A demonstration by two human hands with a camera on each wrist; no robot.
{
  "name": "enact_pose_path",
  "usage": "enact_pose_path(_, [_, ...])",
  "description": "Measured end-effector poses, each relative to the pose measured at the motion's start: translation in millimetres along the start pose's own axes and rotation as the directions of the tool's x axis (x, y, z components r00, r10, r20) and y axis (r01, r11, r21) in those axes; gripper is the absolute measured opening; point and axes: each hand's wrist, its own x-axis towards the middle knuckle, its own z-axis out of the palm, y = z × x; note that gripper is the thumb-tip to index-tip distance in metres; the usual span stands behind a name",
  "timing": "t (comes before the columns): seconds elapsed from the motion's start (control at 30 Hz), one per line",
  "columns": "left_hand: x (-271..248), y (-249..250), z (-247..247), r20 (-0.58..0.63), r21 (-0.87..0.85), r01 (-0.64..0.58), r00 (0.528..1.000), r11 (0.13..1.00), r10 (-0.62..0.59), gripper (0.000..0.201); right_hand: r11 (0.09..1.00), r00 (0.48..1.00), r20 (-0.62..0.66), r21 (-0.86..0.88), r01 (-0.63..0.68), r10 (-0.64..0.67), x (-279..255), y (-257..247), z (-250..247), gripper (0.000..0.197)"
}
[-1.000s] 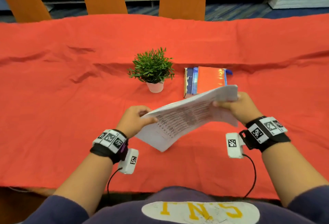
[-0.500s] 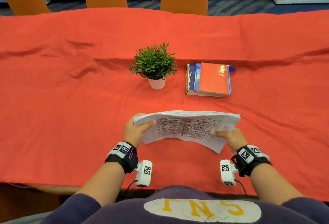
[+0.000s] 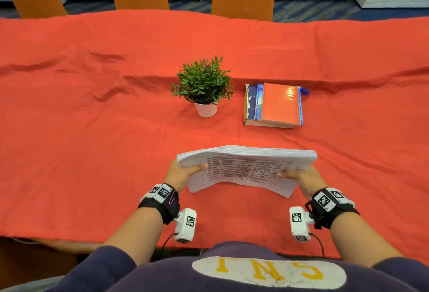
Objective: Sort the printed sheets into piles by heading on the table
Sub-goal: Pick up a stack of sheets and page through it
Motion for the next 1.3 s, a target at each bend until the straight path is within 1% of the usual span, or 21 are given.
enact_pose_path(0.07, [1.5, 0.2, 2.0, -0.019, 0.010, -0.010, 1.000, 1.000, 0.010, 0.028, 1.000, 1.000, 0.000, 0.021, -0.022, 0.022, 2.0, 3.3, 0.4, 0.087])
enact_pose_path(0.1, [2.6, 0.8, 3.2, -0.030, 0.029, -0.026, 0.999, 0.999, 0.027, 0.026, 0.999, 0.999, 0.000, 0.017, -0.040, 0.040, 2.2, 3.5, 1.5, 0.084])
enact_pose_path(0.2, [4.8, 7.1, 8.5, -0.084, 0.046, -0.065, 0.994, 0.997, 0.068, 0.024, 0.997, 0.997, -0.037, 0.025, -0.073, 0.074, 4.4, -0.5, 3.2, 0.056])
enact_pose_path(0.23, [5.6, 11.4, 10.0, -0.102, 0.030, -0.074, 0.992, 0.997, 0.077, 0.023, 0.997, 0.996, -0.041, 0.037, -0.072, 0.074, 5.5, -5.1, 3.6, 0.055])
enact_pose_path(0.33, [7.8, 29.3, 9.6, -0.148, -0.045, -0.097, 0.985, 0.994, 0.090, 0.020, 0.997, 0.998, -0.044, 0.072, -0.038, 0.041, 9.3, -22.9, 1.2, 0.081])
enact_pose_path(0.4, [8.5, 42.6, 5.8, -0.170, -0.107, -0.103, 0.982, 0.989, 0.084, 0.019, 0.990, 0.998, -0.052, 0.138, -0.017, 0.024, 10.3, -32.5, -3.7, 0.086])
enact_pose_path(0.5, [6.8, 57.5, 0.5, -0.117, -0.203, -0.092, 0.991, 0.975, 0.069, 0.024, 0.972, 0.996, -0.082, 0.234, -0.011, 0.031, 8.2, -40.9, -6.3, 0.085])
enact_pose_path(0.57, [5.3, 61.4, -0.8, -0.080, -0.269, -0.070, 0.996, 0.961, 0.050, 0.031, 0.930, 0.993, -0.098, 0.366, -0.019, 0.059, 6.5, -41.9, -1.2, 0.077])
enact_pose_path(0.6, [5.2, 61.2, -0.4, -0.068, -0.303, -0.054, 0.997, 0.952, 0.035, 0.036, 0.895, 0.992, -0.093, 0.445, -0.034, 0.084, 4.4, -42.9, 5.7, 0.066])
enact_pose_path(0.63, [5.9, 59.2, 0.9, -0.059, -0.339, -0.037, 0.998, 0.940, 0.018, 0.040, 0.856, 0.992, -0.081, 0.516, -0.046, 0.102, 2.9, -42.8, 14.3, 0.051])
enact_pose_path(0.67, [5.9, 57.2, 3.5, -0.053, -0.378, -0.019, 0.999, 0.926, -0.002, 0.044, 0.827, 0.991, -0.065, 0.559, -0.061, 0.117, 1.2, -41.9, 24.3, 0.037])
enact_pose_path(0.7, [5.0, 55.2, 7.9, -0.055, -0.412, 0.000, 0.998, 0.911, -0.025, 0.046, 0.810, 0.990, -0.042, 0.580, -0.088, 0.137, -0.6, -41.0, 35.9, 0.029])
enact_pose_path(0.73, [3.1, 53.5, 13.4, -0.054, -0.442, 0.020, 0.997, 0.897, -0.048, 0.047, 0.796, 0.988, -0.010, 0.595, -0.116, 0.151, -2.9, -41.4, 48.8, 0.026])
enact_pose_path(0.83, [-4.3, 47.7, 32.4, -0.060, -0.512, 0.071, 0.991, 0.856, -0.118, 0.045, 0.763, 0.981, 0.082, 0.618, -0.189, 0.177, -7.8, -45.1, 82.5, 0.029])
enact_pose_path(0.9, [-9.8, 42.9, 41.9, -0.063, -0.547, 0.095, 0.986, 0.832, -0.153, 0.043, 0.757, 0.979, 0.096, 0.623, -0.200, 0.180, -8.6, -49.2, 91.5, 0.031])
enact_pose_path(0.93, [-12.1, 40.2, 44.7, -0.053, -0.551, 0.101, 0.986, 0.828, -0.156, 0.042, 0.763, 0.980, 0.083, 0.618, -0.192, 0.179, -7.1, -50.1, 91.0, 0.036])
enact_pose_path(1.0, [-16.3, 35.9, 45.1, -0.020, -0.527, 0.113, 0.989, 0.842, -0.146, 0.039, 0.783, 0.985, 0.055, 0.601, -0.161, 0.161, -5.6, -54.4, 85.0, 0.047])
enact_pose_path(1.1, [-15.7, 34.2, 30.3, 0.013, -0.441, 0.107, 0.993, 0.891, -0.114, 0.033, 0.829, 0.992, -0.005, 0.549, -0.104, 0.128, -2.1, -61.4, 66.0, 0.042])
enact_pose_path(1.17, [-10.6, 37.8, 16.1, 0.040, -0.327, 0.072, 0.997, 0.942, -0.063, 0.028, 0.866, 0.997, -0.038, 0.499, -0.039, 0.067, -1.4, -67.1, 53.2, 0.044])
enact_pose_path(1.23, [-5.4, 45.9, 9.7, 0.089, -0.164, 0.034, 0.996, 0.986, -0.019, 0.027, 0.906, 0.999, -0.036, 0.423, 0.005, 0.011, -2.4, -71.7, 45.1, 0.058])
enact_pose_path(1.3, [-1.0, 56.4, 15.9, 0.143, -0.039, -0.031, 0.989, 0.999, 0.036, 0.024, 0.943, 1.000, 0.007, 0.331, 0.021, -0.024, -3.1, -72.8, 44.2, 0.075])
